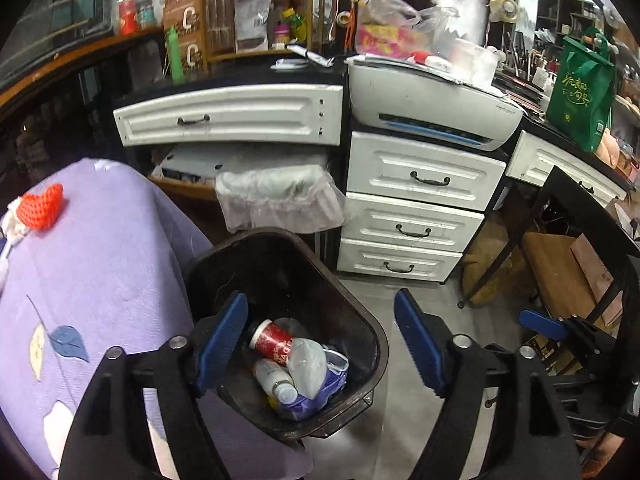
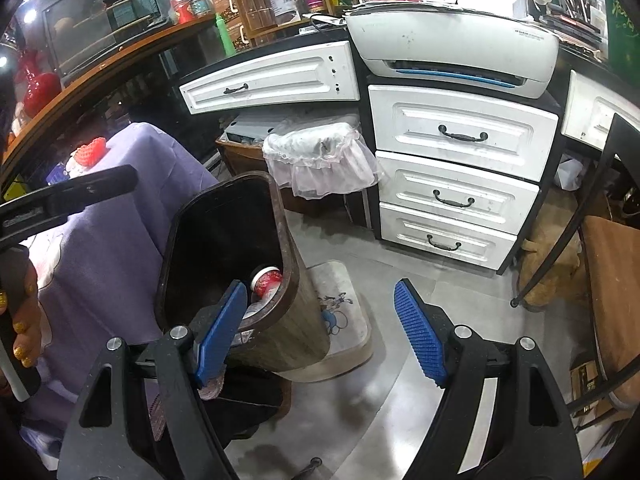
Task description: Collect trash
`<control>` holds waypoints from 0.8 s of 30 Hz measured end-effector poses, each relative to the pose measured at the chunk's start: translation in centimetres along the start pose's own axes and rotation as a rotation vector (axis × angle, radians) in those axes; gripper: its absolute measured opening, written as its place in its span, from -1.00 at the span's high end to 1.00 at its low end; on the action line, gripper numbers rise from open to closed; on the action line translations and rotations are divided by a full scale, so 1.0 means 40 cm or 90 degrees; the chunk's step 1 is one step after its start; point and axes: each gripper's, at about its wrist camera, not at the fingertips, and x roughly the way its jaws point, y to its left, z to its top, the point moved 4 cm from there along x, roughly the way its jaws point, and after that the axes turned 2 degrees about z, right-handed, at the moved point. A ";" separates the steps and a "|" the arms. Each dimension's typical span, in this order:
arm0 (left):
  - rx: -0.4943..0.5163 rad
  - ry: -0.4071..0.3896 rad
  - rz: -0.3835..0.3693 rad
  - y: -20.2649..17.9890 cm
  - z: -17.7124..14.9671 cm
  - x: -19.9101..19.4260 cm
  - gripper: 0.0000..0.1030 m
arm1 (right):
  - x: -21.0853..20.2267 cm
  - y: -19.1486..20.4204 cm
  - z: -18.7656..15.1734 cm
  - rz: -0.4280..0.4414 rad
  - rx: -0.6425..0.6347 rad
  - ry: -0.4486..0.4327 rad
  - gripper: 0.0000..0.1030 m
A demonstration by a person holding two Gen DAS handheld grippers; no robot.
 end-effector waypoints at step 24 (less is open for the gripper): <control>-0.089 -0.070 0.058 0.235 -0.048 -0.216 -0.89 | -0.027 0.205 0.038 0.090 -0.079 -0.005 -0.57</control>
